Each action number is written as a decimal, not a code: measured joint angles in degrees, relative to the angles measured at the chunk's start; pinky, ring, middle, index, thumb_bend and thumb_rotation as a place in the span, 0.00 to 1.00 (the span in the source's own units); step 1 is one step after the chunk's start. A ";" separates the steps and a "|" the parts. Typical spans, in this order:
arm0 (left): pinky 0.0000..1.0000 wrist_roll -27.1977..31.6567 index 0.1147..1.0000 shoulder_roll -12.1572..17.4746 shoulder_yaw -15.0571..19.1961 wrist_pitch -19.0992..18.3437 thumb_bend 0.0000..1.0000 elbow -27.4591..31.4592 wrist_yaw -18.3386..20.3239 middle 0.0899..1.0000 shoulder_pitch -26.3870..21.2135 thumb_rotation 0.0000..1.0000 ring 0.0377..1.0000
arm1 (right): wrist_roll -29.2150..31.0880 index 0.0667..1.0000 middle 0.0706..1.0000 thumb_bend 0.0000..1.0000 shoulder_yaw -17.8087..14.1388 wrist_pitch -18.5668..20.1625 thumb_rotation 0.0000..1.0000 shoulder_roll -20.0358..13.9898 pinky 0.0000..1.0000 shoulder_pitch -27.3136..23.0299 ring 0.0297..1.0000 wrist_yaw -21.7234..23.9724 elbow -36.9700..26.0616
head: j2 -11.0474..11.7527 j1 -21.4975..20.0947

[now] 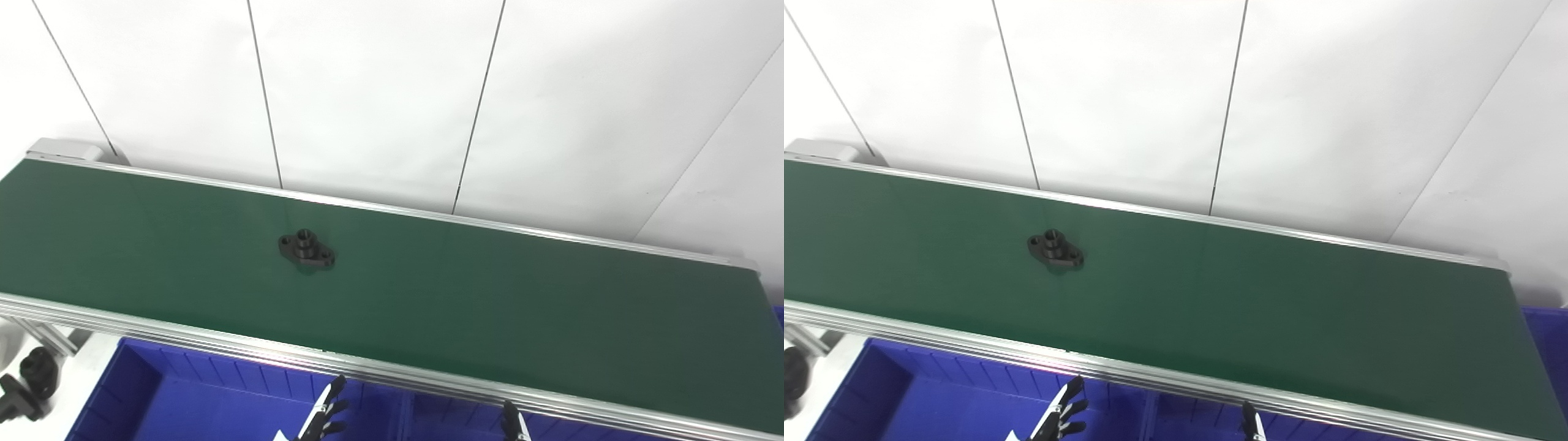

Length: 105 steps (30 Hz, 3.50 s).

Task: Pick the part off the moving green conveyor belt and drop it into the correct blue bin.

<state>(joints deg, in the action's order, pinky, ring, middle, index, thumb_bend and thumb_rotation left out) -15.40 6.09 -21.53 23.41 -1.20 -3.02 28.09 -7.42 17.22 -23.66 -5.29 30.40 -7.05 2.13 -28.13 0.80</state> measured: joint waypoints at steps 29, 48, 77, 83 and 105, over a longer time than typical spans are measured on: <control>0.82 -0.05 1.00 -0.23 2.00 -0.17 0.80 -1.84 3.27 1.00 -1.44 0.98 0.93 | -24.82 0.95 0.93 1.00 -7.54 15.67 0.76 6.90 0.71 -28.31 0.86 4.71 -23.70 | 1.06 -1.59; 0.79 0.02 1.00 -1.59 2.79 0.25 0.81 -2.07 3.51 1.00 -0.94 0.95 0.91 | -47.77 0.90 0.86 1.00 -0.43 34.12 0.70 3.45 0.75 -52.34 0.80 10.62 0.89 | 0.00 -0.80; 0.78 -0.30 1.00 -3.35 1.26 -1.61 0.78 2.61 4.32 1.00 2.13 0.96 0.95 | -54.81 0.74 0.63 1.00 12.93 42.90 0.65 4.07 0.48 -61.64 0.55 10.52 27.92 | -2.90 2.89; 0.79 -1.59 1.00 -4.21 0.87 -1.75 0.77 3.07 4.15 1.00 3.23 0.97 0.94 | -54.13 0.73 0.62 0.99 13.25 43.02 0.66 4.15 0.46 -61.85 0.54 7.96 29.60 | -3.07 3.51; 0.85 -1.99 1.00 -3.10 -0.30 -4.84 0.78 6.01 6.13 1.00 4.53 0.89 0.97 | -45.46 0.45 0.21 0.51 14.44 35.03 0.12 8.13 0.11 -59.54 0.15 -18.73 38.69 | -4.30 4.04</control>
<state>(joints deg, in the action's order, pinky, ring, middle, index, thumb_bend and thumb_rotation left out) -17.38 2.99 -21.82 18.56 4.81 3.11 32.62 -52.87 31.66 11.38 2.85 -29.14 -25.78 40.82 -32.43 4.83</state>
